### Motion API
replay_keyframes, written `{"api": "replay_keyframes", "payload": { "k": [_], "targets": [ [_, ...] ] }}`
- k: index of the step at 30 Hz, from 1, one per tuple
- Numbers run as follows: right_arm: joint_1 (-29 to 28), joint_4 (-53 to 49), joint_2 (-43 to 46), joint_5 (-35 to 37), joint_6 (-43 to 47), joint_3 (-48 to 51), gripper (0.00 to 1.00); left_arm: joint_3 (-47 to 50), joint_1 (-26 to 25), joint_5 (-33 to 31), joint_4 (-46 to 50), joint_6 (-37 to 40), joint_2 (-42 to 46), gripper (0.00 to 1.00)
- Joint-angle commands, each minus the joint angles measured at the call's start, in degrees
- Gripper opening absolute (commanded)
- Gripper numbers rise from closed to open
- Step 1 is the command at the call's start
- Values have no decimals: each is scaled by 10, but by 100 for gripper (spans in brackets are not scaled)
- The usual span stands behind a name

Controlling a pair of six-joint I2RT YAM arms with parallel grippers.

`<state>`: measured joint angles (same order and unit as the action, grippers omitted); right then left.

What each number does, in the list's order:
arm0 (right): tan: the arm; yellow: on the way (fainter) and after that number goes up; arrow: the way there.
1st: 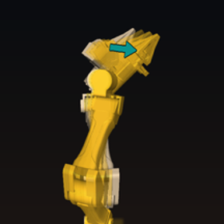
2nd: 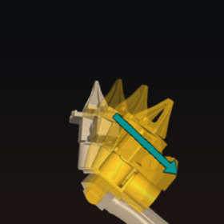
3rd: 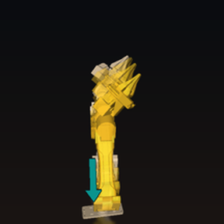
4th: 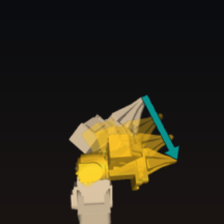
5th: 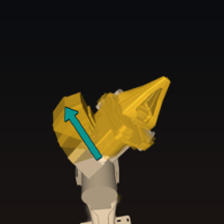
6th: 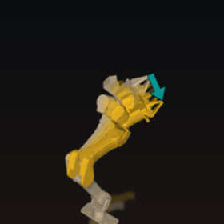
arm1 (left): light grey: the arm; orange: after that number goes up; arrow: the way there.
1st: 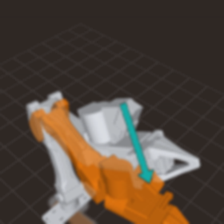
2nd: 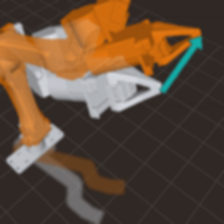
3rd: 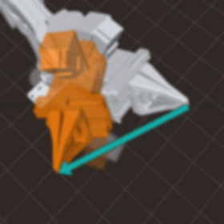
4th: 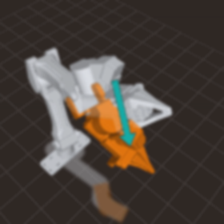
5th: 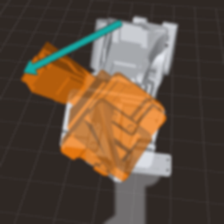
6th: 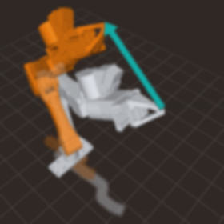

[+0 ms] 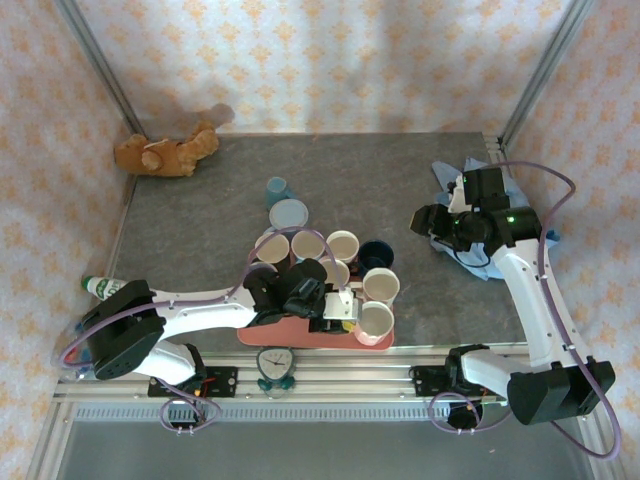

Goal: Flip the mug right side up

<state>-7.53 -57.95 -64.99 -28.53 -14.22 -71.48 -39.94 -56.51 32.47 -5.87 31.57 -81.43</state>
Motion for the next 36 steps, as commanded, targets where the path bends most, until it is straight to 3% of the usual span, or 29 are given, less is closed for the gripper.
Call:
{"api": "replay_keyframes", "payload": {
  "k": [1, 14, 17, 20, 22, 24, 29, 32, 36],
  "targets": [
    [4, -15, 8, 6, 10, -10, 59, 5, 4, -4, -10, 9, 16, 47],
    [4, 0, 1, -7, 6, -11, 59, -3, 75, 39, 114, 38, 128, 52],
    [4, 9, -4, -13, 5, -13, 59, -18, 99, 49, 135, 15, 158, 52],
    [4, 26, -12, -39, 11, -14, 57, -29, 147, 61, 114, -70, 189, 52],
    [3, 39, -18, -53, 15, -16, 55, -68, 185, 30, 134, -166, 188, 54],
    [-3, 48, -25, -45, 15, -20, 55, -99, 217, 46, 167, -181, 185, 52],
    [-55, 62, -72, -8, 37, -47, 54, -131, 276, -23, 149, -280, 188, 56],
    [-101, 71, -113, 18, 65, -73, 54, -186, 345, -62, 198, -383, 149, 60],
    [-157, 97, -175, 39, 119, -115, 53, -283, 438, -34, 321, -458, 50, 54]
  ]
}}
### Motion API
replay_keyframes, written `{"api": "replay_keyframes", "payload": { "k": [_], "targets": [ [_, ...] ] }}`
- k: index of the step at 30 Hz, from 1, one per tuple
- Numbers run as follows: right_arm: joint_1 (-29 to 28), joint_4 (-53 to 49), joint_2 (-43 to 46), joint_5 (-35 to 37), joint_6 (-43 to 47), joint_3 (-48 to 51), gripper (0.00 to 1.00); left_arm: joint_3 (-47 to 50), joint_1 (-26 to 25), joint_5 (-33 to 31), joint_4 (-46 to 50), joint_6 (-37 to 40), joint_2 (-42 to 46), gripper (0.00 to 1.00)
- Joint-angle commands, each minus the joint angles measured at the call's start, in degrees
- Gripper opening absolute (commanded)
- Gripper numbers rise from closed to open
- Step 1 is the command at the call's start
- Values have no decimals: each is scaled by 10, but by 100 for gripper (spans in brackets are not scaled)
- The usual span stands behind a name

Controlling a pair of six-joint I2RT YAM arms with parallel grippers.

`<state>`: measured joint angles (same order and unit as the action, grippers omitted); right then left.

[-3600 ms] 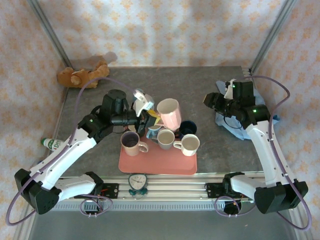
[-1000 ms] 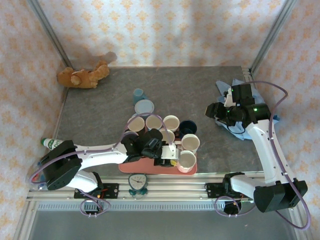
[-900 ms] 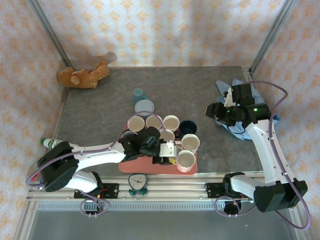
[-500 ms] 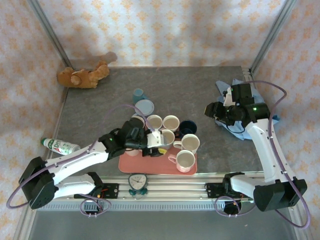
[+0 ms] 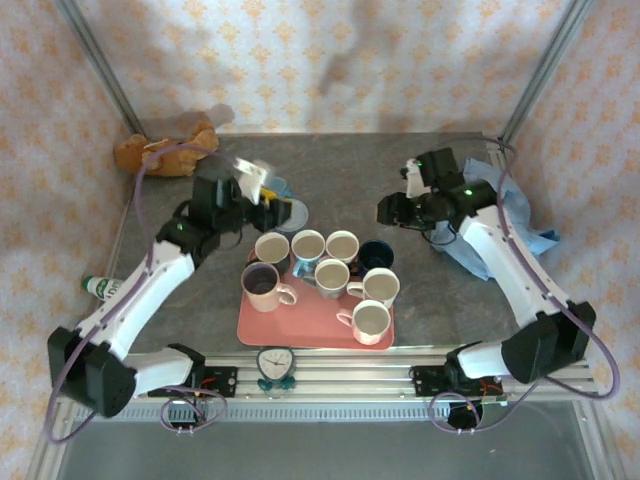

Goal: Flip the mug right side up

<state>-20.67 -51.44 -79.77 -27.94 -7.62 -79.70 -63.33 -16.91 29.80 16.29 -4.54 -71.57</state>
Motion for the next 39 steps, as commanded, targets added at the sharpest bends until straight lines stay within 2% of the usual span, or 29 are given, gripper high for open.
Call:
{"api": "replay_keyframes", "payload": {
  "k": [1, 6, 11, 15, 22, 29, 39],
  "targets": [
    [-34, 39, -41, 34, 63, -42, 53, -60, 54, -6, 109, -111, -65, 52],
    [-54, 50, -136, 19, 65, -123, 53, -76, 101, 9, 116, -157, -118, 50],
    [-55, 25, -231, -14, 34, -207, 52, -93, 109, 16, 150, -167, -173, 50],
    [-58, -6, -297, -43, 22, -272, 50, -110, 112, 64, 162, -185, -230, 50],
    [-61, -8, -325, -44, 15, -300, 50, -113, 111, 65, 161, -198, -275, 54],
    [-61, 1, -337, -51, 3, -302, 50, -98, 108, 108, 129, -227, -308, 53],
    [-60, 18, -330, -42, -2, -268, 50, -171, 68, 152, 137, -234, -368, 51]
  ]
}}
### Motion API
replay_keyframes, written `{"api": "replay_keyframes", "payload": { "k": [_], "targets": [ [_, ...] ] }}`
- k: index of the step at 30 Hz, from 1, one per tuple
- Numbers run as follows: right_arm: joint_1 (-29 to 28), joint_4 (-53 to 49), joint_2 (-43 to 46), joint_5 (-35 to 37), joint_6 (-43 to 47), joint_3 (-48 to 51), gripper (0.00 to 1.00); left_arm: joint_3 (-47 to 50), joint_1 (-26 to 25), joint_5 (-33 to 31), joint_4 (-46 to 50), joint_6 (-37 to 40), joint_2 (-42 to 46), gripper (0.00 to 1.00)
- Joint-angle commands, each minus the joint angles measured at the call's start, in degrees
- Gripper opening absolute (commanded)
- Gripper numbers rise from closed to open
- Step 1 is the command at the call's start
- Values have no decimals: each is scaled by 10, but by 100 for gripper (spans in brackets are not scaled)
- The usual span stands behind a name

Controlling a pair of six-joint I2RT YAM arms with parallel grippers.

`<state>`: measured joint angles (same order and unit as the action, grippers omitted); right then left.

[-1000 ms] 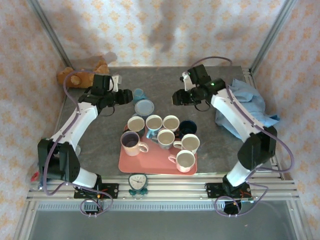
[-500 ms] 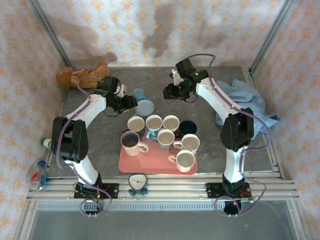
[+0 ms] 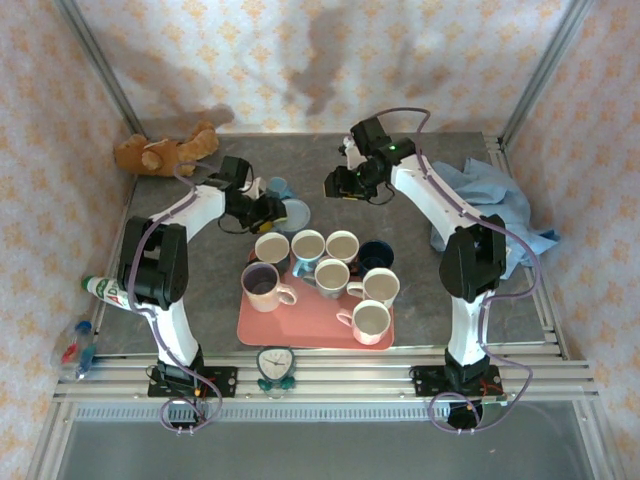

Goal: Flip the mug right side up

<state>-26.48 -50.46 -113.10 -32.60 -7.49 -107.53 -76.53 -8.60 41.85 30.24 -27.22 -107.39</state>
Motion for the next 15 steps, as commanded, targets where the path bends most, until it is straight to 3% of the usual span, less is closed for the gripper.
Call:
{"api": "replay_keyframes", "payload": {
  "k": [1, 12, 15],
  "targets": [
    [-1, 10, 4, 7, -3, 12, 50, -52, -19, 37, 3, -6, -16, 51],
    [30, 36, 43, 11, -15, 63, 50, -188, -59, 108, 43, -1, -128, 51],
    [31, 37, 47, 17, -21, 71, 50, -195, -57, 95, 39, -2, -127, 51]
  ]
}}
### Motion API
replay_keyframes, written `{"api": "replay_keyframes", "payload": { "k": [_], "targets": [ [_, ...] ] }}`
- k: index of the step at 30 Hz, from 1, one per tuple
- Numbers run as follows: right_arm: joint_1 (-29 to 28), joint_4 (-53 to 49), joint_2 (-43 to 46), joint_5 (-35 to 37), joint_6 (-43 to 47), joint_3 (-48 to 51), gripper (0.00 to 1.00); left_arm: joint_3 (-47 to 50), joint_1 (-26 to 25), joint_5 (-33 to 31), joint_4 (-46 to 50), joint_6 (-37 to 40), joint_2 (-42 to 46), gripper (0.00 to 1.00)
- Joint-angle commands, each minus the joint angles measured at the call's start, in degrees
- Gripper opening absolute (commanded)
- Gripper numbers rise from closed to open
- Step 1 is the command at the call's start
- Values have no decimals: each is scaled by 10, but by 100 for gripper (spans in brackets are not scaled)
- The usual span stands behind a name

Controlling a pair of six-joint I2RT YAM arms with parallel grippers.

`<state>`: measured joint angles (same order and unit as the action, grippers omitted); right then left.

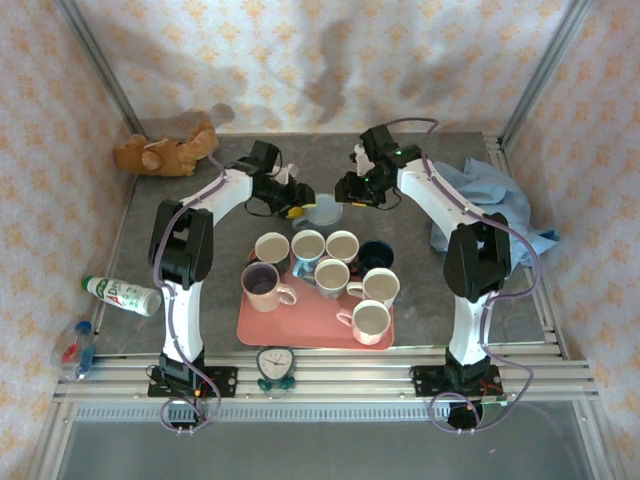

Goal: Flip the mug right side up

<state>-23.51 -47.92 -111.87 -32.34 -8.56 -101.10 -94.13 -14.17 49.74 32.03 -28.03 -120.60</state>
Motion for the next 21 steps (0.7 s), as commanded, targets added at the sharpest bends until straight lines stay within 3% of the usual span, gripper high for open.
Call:
{"api": "replay_keyframes", "payload": {
  "k": [1, 12, 21],
  "targets": [
    [2, 11, 33, 10, -16, 6, 50, -19, 3, 9, 20, 8, 11, 51],
    [-5, 9, -28, -10, -89, -7, 50, 16, 45, -79, 64, 75, 108, 53],
    [-4, 19, -46, -23, -107, 5, 47, 18, 45, -56, 65, 94, 128, 56]
  ]
}}
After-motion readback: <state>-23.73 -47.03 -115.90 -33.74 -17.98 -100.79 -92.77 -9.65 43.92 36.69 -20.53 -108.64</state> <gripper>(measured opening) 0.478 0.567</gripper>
